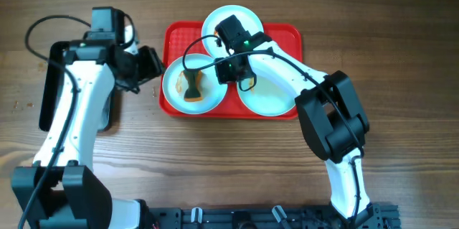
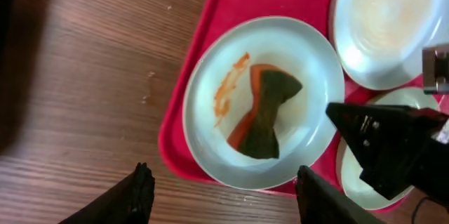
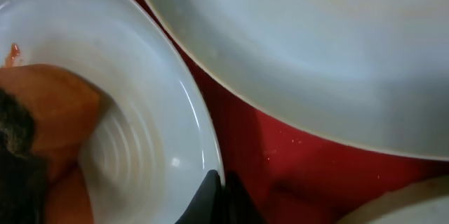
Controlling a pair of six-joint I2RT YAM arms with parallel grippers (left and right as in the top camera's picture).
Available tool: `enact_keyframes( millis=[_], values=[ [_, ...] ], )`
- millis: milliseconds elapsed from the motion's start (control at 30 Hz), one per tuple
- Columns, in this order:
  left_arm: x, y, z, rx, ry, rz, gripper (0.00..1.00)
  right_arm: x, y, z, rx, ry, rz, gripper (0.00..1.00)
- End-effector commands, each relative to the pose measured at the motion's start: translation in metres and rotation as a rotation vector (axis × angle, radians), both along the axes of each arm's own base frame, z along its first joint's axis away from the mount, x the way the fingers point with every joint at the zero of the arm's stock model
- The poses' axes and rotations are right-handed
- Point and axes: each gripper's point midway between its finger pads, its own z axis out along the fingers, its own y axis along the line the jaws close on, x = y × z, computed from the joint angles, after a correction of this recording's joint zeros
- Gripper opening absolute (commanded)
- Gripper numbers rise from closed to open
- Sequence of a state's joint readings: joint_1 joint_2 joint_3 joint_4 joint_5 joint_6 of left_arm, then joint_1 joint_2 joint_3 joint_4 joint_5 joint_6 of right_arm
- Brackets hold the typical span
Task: Clean dirty plates on tray and stack at the side
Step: 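Scrub the left plate with the sponge while right gripper holds top plate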
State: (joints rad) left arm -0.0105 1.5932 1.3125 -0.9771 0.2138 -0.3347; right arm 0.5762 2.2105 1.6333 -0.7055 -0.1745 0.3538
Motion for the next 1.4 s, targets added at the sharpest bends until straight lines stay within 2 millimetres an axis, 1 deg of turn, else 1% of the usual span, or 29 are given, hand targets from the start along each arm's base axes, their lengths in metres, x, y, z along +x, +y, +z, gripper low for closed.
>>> enact_keyframes(
  millis=[0,67,133,200,267,333,400,467,567,633,667,700,733,767,800,833,900,933,1000,1067,1100,1133,1200,1233,1267,1367],
  values=[
    [-0.005,-0.028,-0.021,-0.038,0.012,-0.077,0.62,-0.009,-0.006,-0.016,-0.033,0.052,-0.020,0.05],
    [-0.004,-0.045,-0.030,-0.071,-0.006,-0.099,0.62,-0.011,-0.005,-0.016,-0.023,0.062,-0.016,0.04],
    [-0.002,-0.054,-0.043,-0.080,-0.020,-0.107,0.62,-0.011,-0.005,-0.016,-0.024,0.062,-0.016,0.04],
    [0.002,-0.066,-0.062,-0.079,-0.036,-0.146,0.62,-0.011,-0.005,-0.016,-0.025,0.060,-0.010,0.04],
    [0.004,-0.077,-0.078,-0.065,-0.033,-0.216,0.59,-0.011,-0.005,-0.016,-0.025,0.060,-0.010,0.04],
    [0.006,-0.085,-0.092,-0.056,-0.030,-0.274,0.58,-0.011,-0.005,-0.016,-0.025,0.059,-0.009,0.05],
    [0.008,-0.090,-0.104,-0.052,-0.022,-0.295,0.56,-0.011,-0.005,-0.016,-0.025,0.060,-0.009,0.06],
    [0.007,-0.090,-0.113,-0.050,-0.001,-0.295,0.48,-0.011,-0.005,-0.016,-0.025,0.059,-0.010,0.08],
    [0.005,-0.089,-0.120,-0.049,0.019,-0.294,0.41,-0.010,-0.005,-0.016,-0.025,0.057,-0.010,0.09],
    [0.006,-0.089,-0.120,-0.049,0.014,-0.294,0.25,-0.010,-0.005,-0.016,-0.025,0.057,-0.010,0.09],
    [0.006,-0.089,-0.120,-0.049,0.016,-0.294,0.10,-0.010,-0.005,-0.016,-0.025,0.057,-0.010,0.09],
    [0.006,-0.089,-0.120,-0.050,0.017,-0.291,0.04,-0.010,-0.005,-0.016,-0.025,0.057,-0.010,0.08],
    [0.006,-0.090,-0.120,-0.051,0.018,-0.291,0.04,-0.010,-0.005,-0.016,-0.024,0.057,-0.010,0.06],
    [0.005,-0.091,-0.120,-0.053,0.018,-0.294,0.05,-0.010,-0.005,-0.016,-0.024,0.057,-0.010,0.05],
    [0.005,-0.091,-0.120,-0.054,0.017,-0.294,0.22,-0.011,-0.005,-0.016,-0.025,0.060,-0.009,0.05],
    [0.006,-0.091,-0.120,-0.054,0.017,-0.294,0.49,-0.011,-0.005,-0.016,-0.025,0.060,-0.010,0.05],
    [0.008,-0.088,-0.121,-0.037,0.009,-0.289,0.63,-0.011,-0.005,-0.016,-0.025,0.059,-0.009,0.05],
    [0.009,-0.088,-0.123,-0.032,0.009,-0.287,0.66,-0.011,-0.005,-0.016,-0.025,0.059,-0.009,0.05],
    [0.010,-0.089,-0.128,-0.036,0.015,-0.288,0.66,-0.010,-0.005,-0.016,-0.025,0.059,-0.010,0.05],
    [0.009,-0.091,-0.133,-0.051,0.027,-0.293,0.63,-0.010,-0.005,-0.016,-0.025,0.059,-0.010,0.05],
    [0.008,-0.093,-0.134,-0.061,0.032,-0.296,0.60,-0.010,-0.005,-0.016,-0.024,0.057,-0.010,0.05],
    [0.007,-0.094,-0.135,-0.063,0.034,-0.299,0.54,-0.010,-0.005,-0.016,-0.023,0.056,-0.010,0.05],
    [0.007,-0.095,-0.134,-0.063,0.033,-0.303,0.31,-0.010,-0.005,-0.016,-0.023,0.057,-0.010,0.05],
    [0.008,-0.095,-0.134,-0.063,0.030,-0.303,0.13,-0.010,-0.005,-0.016,-0.023,0.057,-0.010,0.05],
    [0.008,-0.096,-0.133,-0.063,0.028,-0.303,0.04,-0.010,-0.005,-0.016,-0.023,0.057,-0.010,0.05],
    [0.013,-0.097,-0.120,-0.066,-0.005,-0.304,0.04,-0.010,-0.005,-0.016,-0.023,0.056,-0.010,0.05]
  ],
)
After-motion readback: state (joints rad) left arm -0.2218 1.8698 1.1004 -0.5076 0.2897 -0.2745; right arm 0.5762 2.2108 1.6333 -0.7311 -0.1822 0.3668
